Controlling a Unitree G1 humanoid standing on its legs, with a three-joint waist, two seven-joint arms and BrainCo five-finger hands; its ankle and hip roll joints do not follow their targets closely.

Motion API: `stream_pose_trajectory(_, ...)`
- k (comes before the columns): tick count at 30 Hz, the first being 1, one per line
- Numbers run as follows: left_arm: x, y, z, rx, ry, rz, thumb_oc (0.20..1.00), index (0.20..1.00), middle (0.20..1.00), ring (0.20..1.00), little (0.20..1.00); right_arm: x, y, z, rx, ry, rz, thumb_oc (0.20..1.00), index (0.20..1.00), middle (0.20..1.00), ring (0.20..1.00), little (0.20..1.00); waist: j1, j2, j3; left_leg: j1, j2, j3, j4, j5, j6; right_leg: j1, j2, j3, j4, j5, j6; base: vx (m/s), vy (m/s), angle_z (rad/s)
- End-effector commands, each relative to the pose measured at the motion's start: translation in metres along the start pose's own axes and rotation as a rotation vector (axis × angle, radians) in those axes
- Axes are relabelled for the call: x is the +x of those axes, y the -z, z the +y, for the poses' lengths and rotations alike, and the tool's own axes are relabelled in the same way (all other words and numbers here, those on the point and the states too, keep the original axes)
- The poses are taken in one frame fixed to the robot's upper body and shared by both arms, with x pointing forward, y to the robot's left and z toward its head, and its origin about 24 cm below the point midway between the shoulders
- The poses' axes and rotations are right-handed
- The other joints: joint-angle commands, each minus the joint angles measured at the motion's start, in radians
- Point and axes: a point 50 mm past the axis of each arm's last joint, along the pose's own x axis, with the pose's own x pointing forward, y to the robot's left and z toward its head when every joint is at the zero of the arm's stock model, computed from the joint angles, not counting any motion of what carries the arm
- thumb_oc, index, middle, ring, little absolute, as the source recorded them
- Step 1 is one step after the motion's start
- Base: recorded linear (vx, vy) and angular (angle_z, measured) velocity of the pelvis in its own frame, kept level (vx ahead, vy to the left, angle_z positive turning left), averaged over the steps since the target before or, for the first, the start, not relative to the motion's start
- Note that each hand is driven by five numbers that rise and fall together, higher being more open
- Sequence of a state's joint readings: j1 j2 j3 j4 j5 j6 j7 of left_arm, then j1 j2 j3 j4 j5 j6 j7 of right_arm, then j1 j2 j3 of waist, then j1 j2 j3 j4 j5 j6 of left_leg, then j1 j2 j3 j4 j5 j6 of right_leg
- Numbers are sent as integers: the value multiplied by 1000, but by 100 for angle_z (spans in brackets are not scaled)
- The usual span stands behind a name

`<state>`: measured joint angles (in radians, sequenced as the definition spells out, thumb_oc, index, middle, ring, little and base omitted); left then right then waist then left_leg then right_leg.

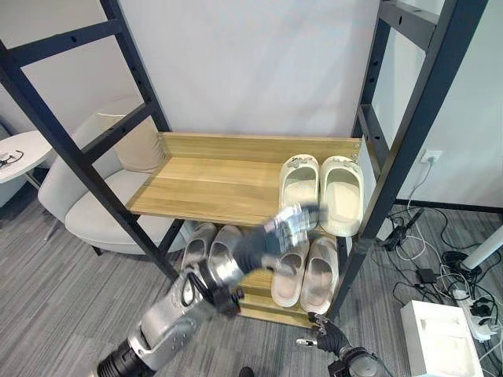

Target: Arrange the slippers neatly on the shoe rack.

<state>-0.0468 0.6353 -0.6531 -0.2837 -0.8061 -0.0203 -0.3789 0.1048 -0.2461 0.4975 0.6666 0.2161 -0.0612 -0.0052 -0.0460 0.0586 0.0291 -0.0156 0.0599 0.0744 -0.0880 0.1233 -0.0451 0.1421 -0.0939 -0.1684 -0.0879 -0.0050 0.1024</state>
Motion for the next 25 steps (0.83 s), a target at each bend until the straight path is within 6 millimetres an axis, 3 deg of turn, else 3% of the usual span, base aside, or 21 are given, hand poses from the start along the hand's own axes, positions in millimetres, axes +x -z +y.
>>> stream_pose_trajectory(1, -10, 13, 11, 66, 51, 130, 1000, 1000, 1000, 1000, 1000, 10, -28, 4, -16, -31, -110, 1000, 1000, 1000, 1000, 1000, -7, -34, 4, 50, 19, -11, 1, -116, -19, -47, -26, -41, 9, -11, 24, 9, 31, -2)
stream_pose_trajectory(6, -45, 71, 27, 167, -40, 460, 1000, 1000, 1000, 1000, 1000, 10, -24, -6, -24, -11, -82, 1000, 1000, 1000, 1000, 1000, -18, -27, -5, 58, 17, -2, 1, -122, -14, -49, -28, -28, 10, -11, 27, 8, 20, -2)
stream_pose_trajectory(9, -70, 110, 42, 111, -310, 535, 1000, 1000, 1000, 1000, 1000, 7, -24, -10, -2, 11, -90, 1000, 1000, 1000, 1000, 1000, -20, -31, -5, 60, 15, -5, 1, -119, -12, -48, -29, -25, 10, -10, 24, 7, 19, -6)
stream_pose_trajectory(10, -80, 134, 48, -17, -544, 518, 1000, 1000, 1000, 1000, 1000, 5, -24, -12, 20, 33, -102, 1000, 1000, 1000, 1000, 1000, -18, -37, -3, 64, 15, -8, 1, -118, -11, -45, -29, -25, 13, -12, 20, 0, 0, 0)
stream_pose_trajectory(11, -84, 146, 55, -94, -701, 504, 1000, 1000, 1000, 1000, 1000, 4, -23, -15, 35, 58, -103, 1000, 1000, 1000, 1000, 1000, -16, -41, -5, 56, 14, -13, 1, -109, -10, -51, -29, -31, 14, -9, 18, -18, 6, 7)
stream_pose_trajectory(18, -98, 161, 72, -246, -1089, 452, 1000, 1000, 1000, 1000, 1000, 3, -21, -24, 102, 155, -99, 1000, 1000, 1000, 1000, 1000, -4, -57, -2, 46, 11, -23, 1, -100, -10, -54, -29, -42, 13, -7, 14, -10, -2, 8)
stream_pose_trajectory(25, -105, 161, 77, -205, -1161, 474, 1000, 1000, 1000, 1000, 1000, 3, -20, -30, 143, 211, -99, 1000, 1000, 1000, 1000, 1000, -6, -60, 0, 48, 13, -18, 1, -100, -10, -56, -29, -36, 12, -5, 14, 0, 0, 0)
